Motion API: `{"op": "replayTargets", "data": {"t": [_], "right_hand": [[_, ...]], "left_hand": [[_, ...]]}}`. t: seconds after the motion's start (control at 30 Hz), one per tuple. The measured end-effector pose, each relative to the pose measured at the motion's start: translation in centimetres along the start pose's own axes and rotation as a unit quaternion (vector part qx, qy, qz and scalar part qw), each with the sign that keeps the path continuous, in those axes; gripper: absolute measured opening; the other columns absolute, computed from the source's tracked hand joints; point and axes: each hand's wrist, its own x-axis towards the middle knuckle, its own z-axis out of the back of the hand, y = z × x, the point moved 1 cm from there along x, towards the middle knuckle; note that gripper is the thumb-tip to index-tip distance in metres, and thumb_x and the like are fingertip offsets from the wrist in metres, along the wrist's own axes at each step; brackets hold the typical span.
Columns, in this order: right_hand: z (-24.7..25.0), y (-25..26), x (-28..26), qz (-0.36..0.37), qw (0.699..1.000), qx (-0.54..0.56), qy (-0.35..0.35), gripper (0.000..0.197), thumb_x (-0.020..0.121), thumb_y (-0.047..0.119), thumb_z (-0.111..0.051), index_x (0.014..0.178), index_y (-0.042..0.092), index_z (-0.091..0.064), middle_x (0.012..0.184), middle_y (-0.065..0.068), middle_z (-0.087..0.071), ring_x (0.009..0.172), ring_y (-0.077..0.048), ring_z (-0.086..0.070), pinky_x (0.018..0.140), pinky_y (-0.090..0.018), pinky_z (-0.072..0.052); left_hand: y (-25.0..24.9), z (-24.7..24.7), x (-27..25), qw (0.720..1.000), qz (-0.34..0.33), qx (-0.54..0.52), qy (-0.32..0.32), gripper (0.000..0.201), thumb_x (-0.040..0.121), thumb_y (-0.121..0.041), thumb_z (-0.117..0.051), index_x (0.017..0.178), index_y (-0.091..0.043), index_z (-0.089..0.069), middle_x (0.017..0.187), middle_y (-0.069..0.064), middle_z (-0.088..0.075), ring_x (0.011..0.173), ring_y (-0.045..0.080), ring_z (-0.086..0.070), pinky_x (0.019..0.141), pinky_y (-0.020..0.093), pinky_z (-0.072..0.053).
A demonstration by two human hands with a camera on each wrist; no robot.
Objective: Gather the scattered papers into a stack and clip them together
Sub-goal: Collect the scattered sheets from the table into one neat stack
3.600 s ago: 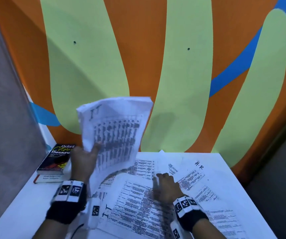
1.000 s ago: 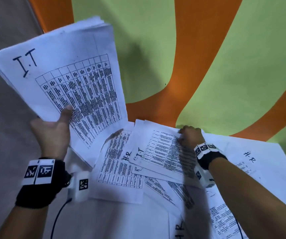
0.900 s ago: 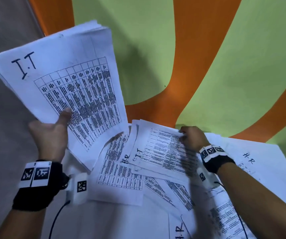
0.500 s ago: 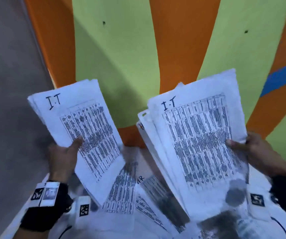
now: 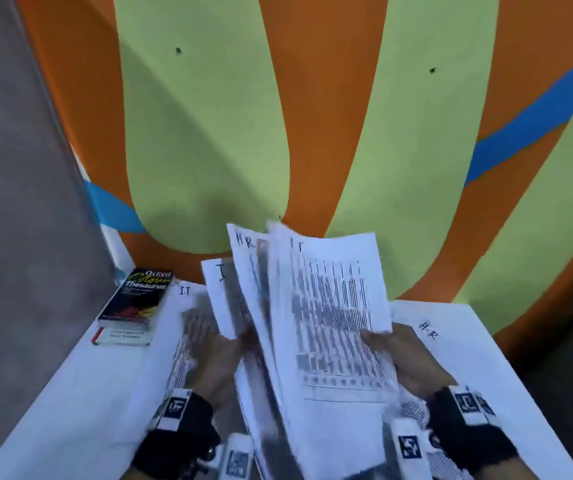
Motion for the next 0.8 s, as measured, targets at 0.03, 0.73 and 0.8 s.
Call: {"op": "replayTargets", "data": {"t": [0.03, 0.73, 0.8], "right_hand": [[0.3, -0.4, 0.0, -0.004, 1.0, -0.02, -0.011, 0.025, 0.083, 0.005, -0.068, 0.107, -0.004, -0.066, 0.108, -0.013, -0.072, 0.1, -0.024, -0.066, 0.093, -0.035, -0.048], [-0.6, -6.8, -2.1, -0.023, 0.996, -0.091, 0.009, 0.069, 0.066, 0.011, -0.084, 0.122, 0.023, -0.046, 0.119, 0.001, -0.06, 0.11, -0.015, -0.057, 0.075, -0.018, -0.051], [-0.8, -5.5, -2.5, -0.036, 0.999, -0.007, 0.03, 0.071, 0.072, 0.004, -0.078, 0.127, 0.026, -0.039, 0.122, 0.003, -0.056, 0.112, -0.018, -0.054, 0.067, -0.014, -0.052]], "left_hand": [[0.5, 0.1, 0.0, 1.0, 0.013, -0.011, 0.018, 0.032, 0.056, -0.041, -0.087, 0.08, -0.023, -0.077, 0.099, 0.017, -0.074, 0.093, 0.038, -0.068, 0.084, 0.055, -0.054], [3.0, -0.9, -0.6, 0.976, 0.003, 0.207, 0.064, 0.046, 0.072, -0.034, -0.072, 0.109, -0.014, -0.053, 0.118, 0.001, -0.06, 0.11, 0.025, -0.059, 0.102, 0.045, -0.044], [1.0, -1.1, -0.7, 0.983, -0.026, 0.151, 0.1, 0.038, 0.075, -0.03, -0.072, 0.109, -0.022, -0.056, 0.113, 0.0, -0.067, 0.107, 0.025, -0.063, 0.1, 0.05, -0.046]]}}
